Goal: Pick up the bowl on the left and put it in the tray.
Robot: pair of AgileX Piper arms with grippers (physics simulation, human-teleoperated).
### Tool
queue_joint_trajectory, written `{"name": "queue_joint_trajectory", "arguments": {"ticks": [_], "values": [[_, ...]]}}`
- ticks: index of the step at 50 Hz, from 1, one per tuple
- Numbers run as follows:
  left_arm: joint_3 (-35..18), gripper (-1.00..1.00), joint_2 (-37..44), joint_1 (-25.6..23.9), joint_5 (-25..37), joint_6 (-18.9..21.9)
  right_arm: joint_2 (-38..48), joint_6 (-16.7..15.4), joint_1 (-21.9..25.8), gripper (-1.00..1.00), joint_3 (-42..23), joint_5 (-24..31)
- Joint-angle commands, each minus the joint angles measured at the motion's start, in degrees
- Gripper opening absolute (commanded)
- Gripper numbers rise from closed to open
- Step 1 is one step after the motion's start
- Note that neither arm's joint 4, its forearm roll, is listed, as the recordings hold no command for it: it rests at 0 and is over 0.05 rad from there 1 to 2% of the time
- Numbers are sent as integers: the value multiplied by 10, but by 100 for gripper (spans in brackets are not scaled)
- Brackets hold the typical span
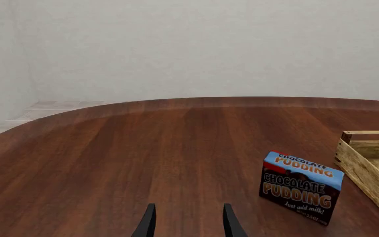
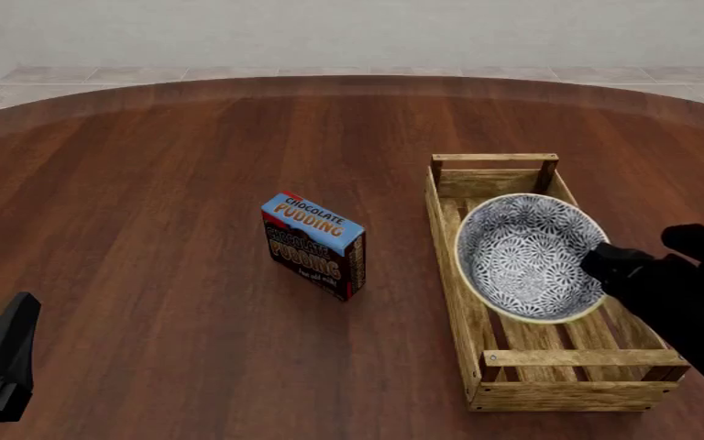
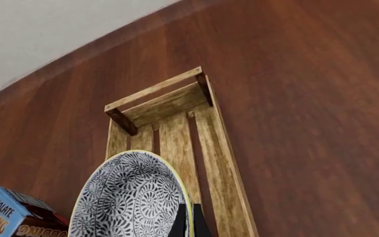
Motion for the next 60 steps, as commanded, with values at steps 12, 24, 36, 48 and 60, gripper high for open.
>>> {"name": "queue_joint_trajectory", "arguments": {"ticks": [12,24,36,48,60], "values": [[0,100,0,0,0,0,10,7,-2,-100,-4,-9],[0,100,0,0,0,0,14,7,-3,-100,-3,-13],[0,100,0,0,0,0,16,5,-4,-100,-1,-17],[0,100,0,0,0,0,13,3,0,-100,1,-19],[0,100,0,0,0,0,9,0,-1,-100,0,-14]]}}
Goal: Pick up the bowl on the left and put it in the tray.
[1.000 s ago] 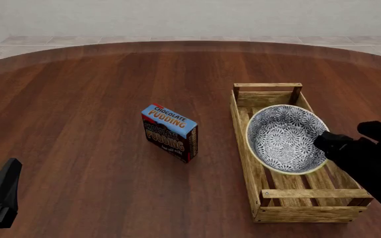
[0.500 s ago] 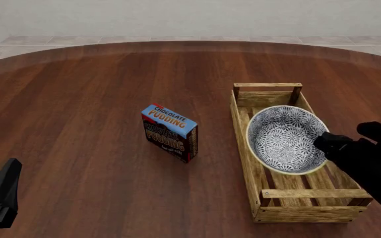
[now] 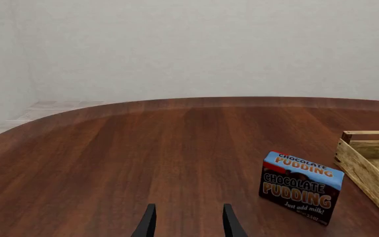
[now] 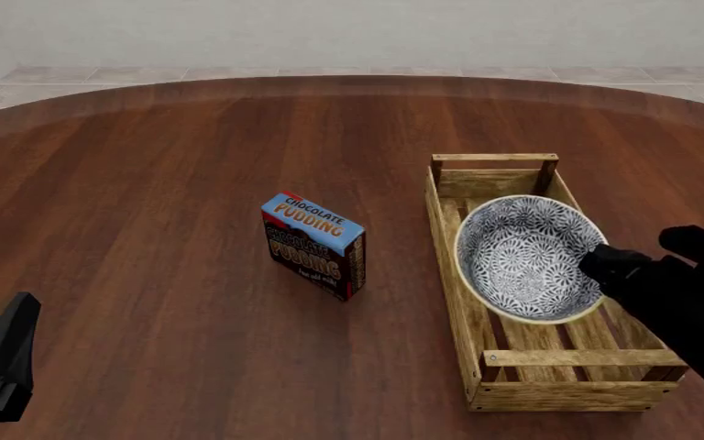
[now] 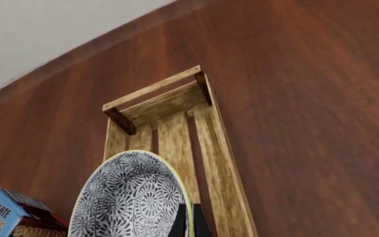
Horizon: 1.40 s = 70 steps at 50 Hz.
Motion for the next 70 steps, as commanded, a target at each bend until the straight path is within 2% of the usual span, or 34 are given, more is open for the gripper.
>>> {"name": "queue_joint_trajectory", "arguments": {"ticks": [1,34,35,70], "values": [[0,100,0,0,0,0,-4,1,0,-100,-2,1],[0,100,0,0,0,0,-6,-2,3,-100,-2,0],[0,100,0,0,0,0,-5,-1,3,100,-2,0],[0,100,0,0,0,0,-14,-4,1,100,-2,4]]}}
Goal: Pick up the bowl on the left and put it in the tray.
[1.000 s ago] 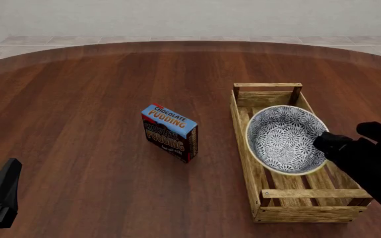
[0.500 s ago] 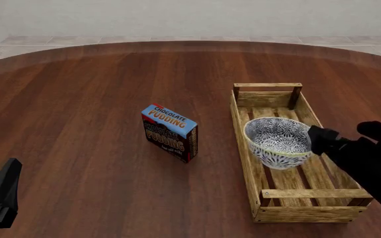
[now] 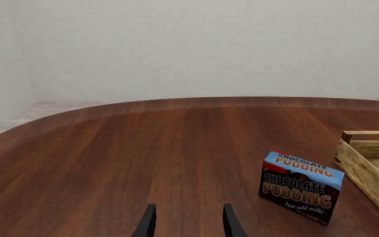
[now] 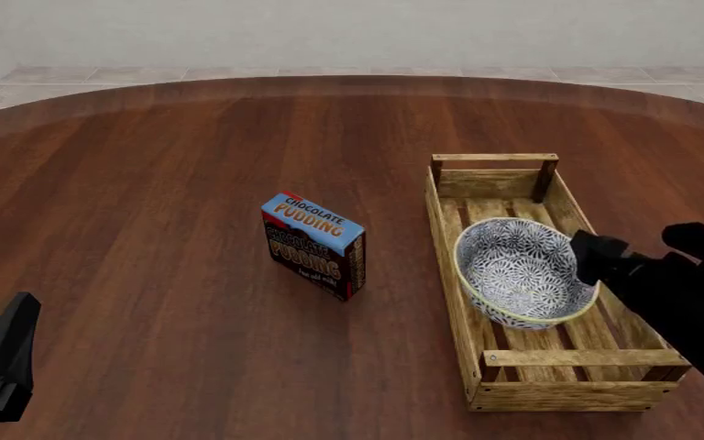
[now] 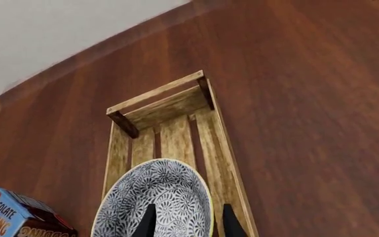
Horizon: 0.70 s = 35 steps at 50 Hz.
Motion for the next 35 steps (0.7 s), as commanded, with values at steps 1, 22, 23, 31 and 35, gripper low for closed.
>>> {"name": "queue_joint_trajectory", "arguments": {"ticks": [1,22,23,31,35], "values": [[0,100,0,0,0,0,0,0,-2,100,-1,0],[0,100,0,0,0,0,-68,-19,-9,100,-6,46],[0,100,0,0,0,0,-72,-19,-9,100,-8,50],[0,100,0,0,0,0,-94,-26,-10,100,-11,66],[0,100,0,0,0,0,-107,-32,-12,100,-15,74]]}}
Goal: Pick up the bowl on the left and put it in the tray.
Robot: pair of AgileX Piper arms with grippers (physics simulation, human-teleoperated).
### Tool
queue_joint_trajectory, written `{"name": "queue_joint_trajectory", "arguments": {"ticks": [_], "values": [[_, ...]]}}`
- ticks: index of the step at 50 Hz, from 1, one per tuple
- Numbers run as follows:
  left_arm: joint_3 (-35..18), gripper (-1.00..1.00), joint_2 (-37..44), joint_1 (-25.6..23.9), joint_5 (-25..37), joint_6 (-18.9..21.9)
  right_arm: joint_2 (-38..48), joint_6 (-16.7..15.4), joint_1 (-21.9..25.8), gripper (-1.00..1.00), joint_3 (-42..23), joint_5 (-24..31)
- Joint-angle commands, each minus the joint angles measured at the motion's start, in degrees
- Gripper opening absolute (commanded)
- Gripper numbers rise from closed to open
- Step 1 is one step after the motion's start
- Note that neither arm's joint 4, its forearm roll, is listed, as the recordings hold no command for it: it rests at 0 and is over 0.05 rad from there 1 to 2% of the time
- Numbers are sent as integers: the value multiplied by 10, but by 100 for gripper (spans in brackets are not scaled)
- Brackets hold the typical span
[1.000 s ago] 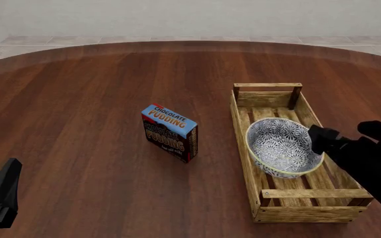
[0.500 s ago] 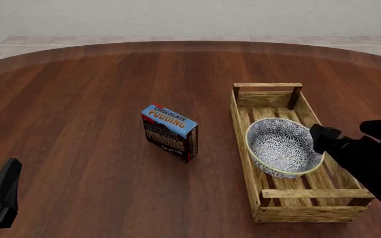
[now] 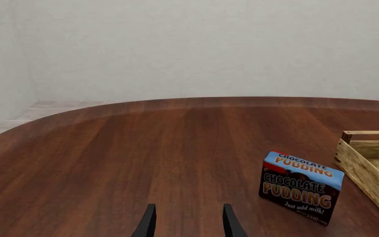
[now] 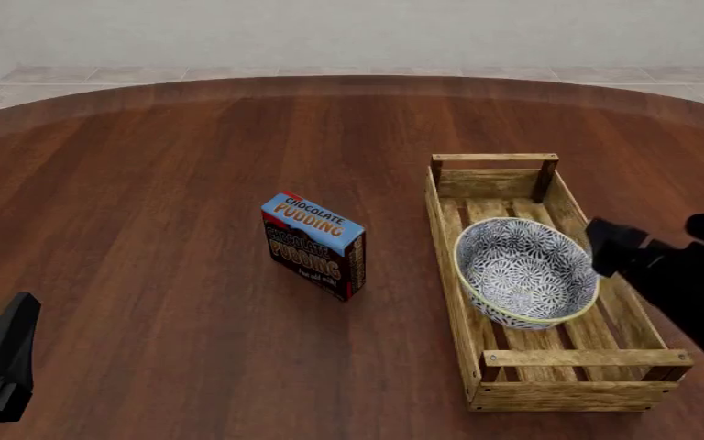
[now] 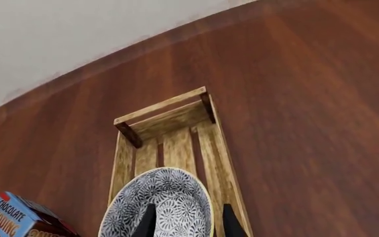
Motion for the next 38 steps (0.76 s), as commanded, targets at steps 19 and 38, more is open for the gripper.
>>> {"name": "queue_joint_trajectory", "arguments": {"ticks": [19,38], "values": [[0,100,0,0,0,0,-96,-21,-2,100,-19,70],[0,100,0,0,0,0,-158,-33,-3,100,-29,108]]}}
